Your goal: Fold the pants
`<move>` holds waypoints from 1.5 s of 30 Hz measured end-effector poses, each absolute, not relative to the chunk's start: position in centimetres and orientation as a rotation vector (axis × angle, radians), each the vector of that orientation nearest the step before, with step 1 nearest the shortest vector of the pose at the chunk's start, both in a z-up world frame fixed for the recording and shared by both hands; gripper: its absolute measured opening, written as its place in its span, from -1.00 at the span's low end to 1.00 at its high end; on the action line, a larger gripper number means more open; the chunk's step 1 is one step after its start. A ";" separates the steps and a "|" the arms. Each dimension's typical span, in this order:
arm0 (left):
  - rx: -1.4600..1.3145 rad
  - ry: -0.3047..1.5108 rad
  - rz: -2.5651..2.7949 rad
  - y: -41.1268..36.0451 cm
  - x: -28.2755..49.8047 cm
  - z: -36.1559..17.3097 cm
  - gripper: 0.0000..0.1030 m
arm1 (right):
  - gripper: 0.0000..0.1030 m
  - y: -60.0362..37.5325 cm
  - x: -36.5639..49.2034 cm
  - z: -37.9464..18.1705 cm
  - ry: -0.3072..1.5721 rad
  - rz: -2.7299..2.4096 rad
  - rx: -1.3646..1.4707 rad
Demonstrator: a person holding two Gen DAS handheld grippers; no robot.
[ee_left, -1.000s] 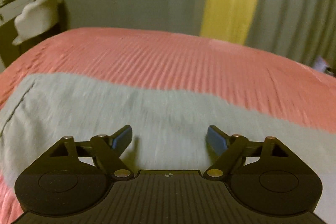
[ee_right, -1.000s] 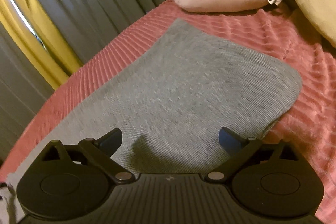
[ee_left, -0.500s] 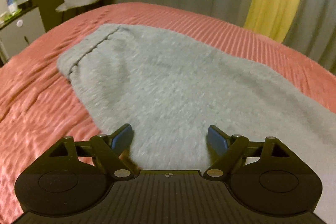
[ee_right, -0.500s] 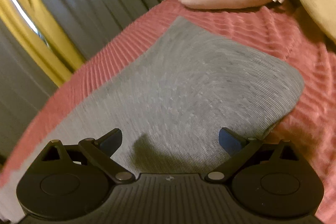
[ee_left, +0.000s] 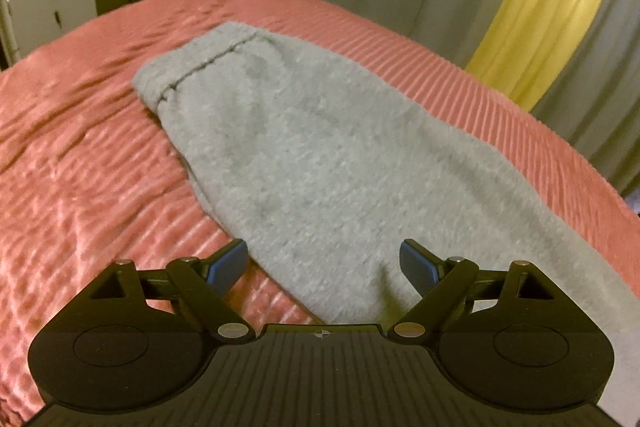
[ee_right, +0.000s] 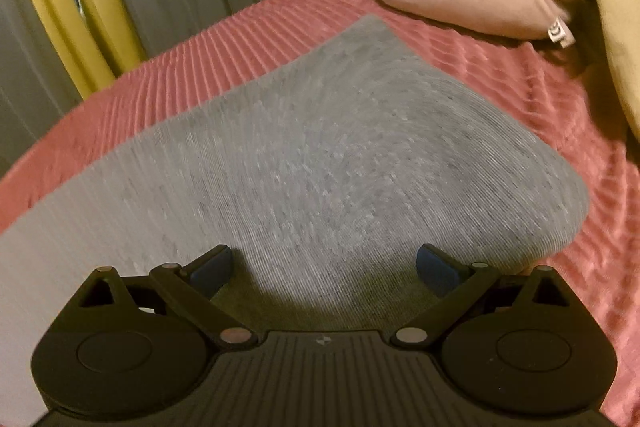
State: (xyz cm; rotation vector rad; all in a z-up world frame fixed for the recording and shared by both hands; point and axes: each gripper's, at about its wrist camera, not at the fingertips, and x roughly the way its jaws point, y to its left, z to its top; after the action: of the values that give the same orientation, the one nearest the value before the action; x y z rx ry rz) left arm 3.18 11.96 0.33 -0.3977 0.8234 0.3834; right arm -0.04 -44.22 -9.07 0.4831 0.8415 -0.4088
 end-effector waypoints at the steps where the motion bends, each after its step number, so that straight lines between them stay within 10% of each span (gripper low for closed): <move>1: -0.403 0.830 0.386 12.1 3.4 0.1 0.73 | 0.92 -44.1 0.0 -9.1 0.847 -0.413 0.471; 29: -0.366 0.724 0.699 18.1 5.7 -2.3 0.50 | 0.92 -43.3 1.1 -9.4 0.874 -0.476 0.354; 45: -0.782 0.567 0.742 25.6 2.7 -2.7 0.65 | 0.93 -43.3 1.1 -9.4 0.872 -0.475 0.358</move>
State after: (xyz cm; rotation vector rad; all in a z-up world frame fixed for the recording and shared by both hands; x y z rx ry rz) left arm 2.69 25.58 -2.75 -0.7817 0.5670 0.7418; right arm 1.06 -43.29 -9.43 0.3584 0.8719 -0.4748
